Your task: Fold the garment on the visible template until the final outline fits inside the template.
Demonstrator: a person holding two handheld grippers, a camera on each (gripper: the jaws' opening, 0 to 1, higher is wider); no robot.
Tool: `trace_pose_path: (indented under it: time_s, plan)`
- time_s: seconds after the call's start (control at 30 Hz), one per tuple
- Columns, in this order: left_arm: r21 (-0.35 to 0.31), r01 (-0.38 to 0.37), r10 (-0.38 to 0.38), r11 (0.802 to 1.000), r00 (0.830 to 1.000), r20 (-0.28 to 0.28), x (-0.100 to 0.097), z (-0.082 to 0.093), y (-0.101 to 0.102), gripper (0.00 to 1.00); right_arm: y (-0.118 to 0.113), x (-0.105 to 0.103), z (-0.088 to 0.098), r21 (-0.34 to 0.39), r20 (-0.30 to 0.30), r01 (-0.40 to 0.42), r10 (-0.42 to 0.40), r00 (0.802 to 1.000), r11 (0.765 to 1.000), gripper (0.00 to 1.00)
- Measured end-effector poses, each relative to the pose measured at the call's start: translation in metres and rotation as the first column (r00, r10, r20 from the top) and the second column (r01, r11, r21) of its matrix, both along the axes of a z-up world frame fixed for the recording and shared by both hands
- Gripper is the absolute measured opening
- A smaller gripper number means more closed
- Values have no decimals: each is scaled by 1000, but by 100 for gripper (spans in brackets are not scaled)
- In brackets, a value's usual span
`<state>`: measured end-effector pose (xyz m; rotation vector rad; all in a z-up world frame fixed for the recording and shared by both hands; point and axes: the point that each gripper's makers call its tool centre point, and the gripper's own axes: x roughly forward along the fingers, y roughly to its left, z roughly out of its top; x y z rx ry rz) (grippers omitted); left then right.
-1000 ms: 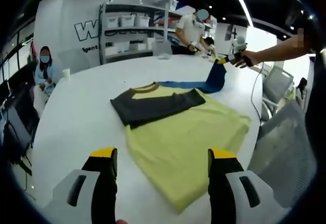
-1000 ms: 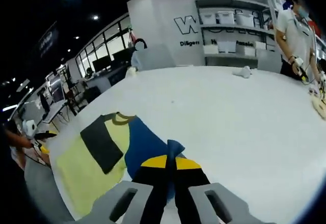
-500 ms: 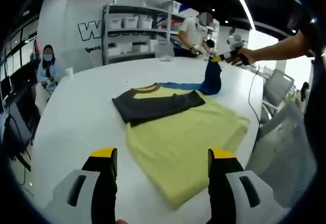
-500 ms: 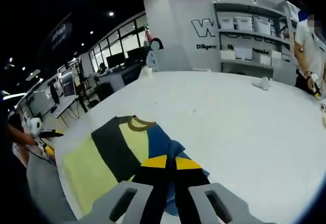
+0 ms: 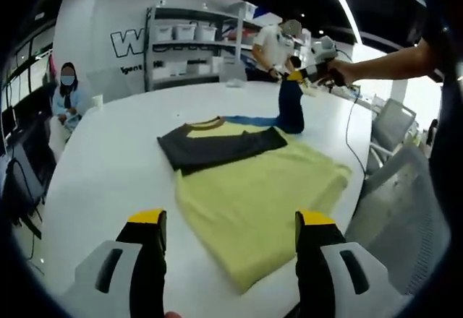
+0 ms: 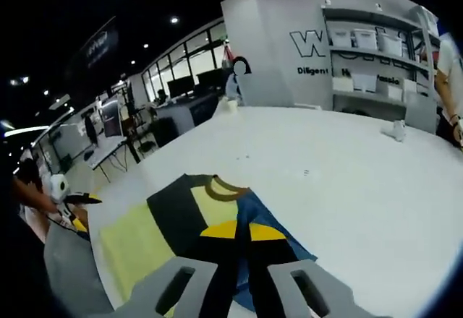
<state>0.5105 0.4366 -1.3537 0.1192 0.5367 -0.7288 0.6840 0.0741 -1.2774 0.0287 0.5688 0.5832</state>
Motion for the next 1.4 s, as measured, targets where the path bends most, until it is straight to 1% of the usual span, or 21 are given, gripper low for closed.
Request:
trace_pose_path:
  time_s: [0.33,0.5,0.8,1.0,1.1,1.27,1.4]
  plan:
    - [-12,-19,19,1000,1000,6,2,2,6,70,35,11,23,13,35,-56,56,998,998,0]
    - [-17,-26,26,1000,1000,8,2,3,9,70,54,18,37,27,62,-87,85,994,996,0]
    - [-20,-34,34,999,999,10,2,3,12,70,83,27,56,43,98,-132,127,987,990,0]
    - [-14,-34,35,999,999,15,1,3,17,70,101,32,62,42,107,-160,155,982,986,0]
    - [-11,-42,42,999,999,14,0,2,20,70,113,33,64,40,112,-181,175,978,983,0]
    - [12,-41,40,999,999,23,-3,0,25,72,133,34,65,44,115,-211,204,972,977,0]
    - [46,-26,24,999,999,39,-5,-1,26,74,146,34,63,46,113,-233,226,967,971,0]
